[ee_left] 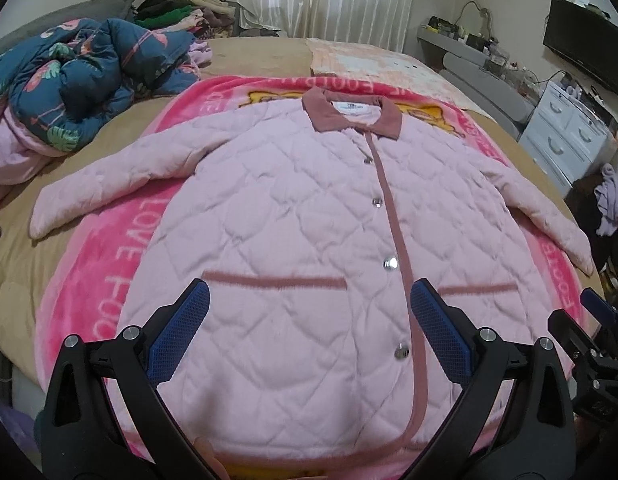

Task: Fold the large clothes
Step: 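Move the right tool to the jacket sleeve cuff and grasp it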

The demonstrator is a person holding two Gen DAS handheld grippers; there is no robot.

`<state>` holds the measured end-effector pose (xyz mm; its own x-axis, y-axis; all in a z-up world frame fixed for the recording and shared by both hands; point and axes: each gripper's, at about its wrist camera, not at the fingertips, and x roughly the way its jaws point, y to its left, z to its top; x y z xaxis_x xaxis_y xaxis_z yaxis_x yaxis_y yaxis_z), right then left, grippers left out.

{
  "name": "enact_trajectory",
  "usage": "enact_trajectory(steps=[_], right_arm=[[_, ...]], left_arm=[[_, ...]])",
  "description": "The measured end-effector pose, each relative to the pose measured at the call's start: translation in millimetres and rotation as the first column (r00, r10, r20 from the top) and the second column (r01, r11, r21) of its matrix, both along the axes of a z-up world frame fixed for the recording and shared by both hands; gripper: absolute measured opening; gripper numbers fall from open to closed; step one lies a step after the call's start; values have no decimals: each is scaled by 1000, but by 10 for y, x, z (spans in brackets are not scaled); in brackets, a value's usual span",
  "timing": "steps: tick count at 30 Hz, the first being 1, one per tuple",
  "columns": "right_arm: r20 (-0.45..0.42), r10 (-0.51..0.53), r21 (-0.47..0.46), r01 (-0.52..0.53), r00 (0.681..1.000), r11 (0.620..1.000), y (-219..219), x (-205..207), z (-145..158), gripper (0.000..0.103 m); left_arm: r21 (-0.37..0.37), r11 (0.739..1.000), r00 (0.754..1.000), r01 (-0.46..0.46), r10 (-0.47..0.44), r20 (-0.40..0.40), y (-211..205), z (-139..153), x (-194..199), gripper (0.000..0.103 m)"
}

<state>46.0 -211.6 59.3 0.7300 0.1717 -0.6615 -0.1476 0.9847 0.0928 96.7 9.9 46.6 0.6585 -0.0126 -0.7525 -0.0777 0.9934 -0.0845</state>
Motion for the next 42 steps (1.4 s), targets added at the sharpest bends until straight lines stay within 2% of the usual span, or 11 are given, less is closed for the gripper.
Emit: enact_trajectory(steps=[16,23,29,35,42], right_arm=[[50,-70,21,69,996,997,-335,902,293,99],[41,-151,44,150,988,988,-704,1291,242,99],[3,-242,52,241,970,969,-1121,1596,57,99],[-57,-385,85,389,921,918,-1731,1798,-229,99],[-137,-533,135,549,835,825,-2461,1867,-557,99]], left_arm=[[30,999,999,38,-38,0,-332,153,1038,94],[23,998,998,60,-60,5,-602,113,1523,94],[22,997,997,75,-75,-12,-871,-1,1904,94],[22,995,995,96,-95,-44,-1074,-221,2211,94],[60,992,991,115,-110,-82,-1313,-487,2483,94]])
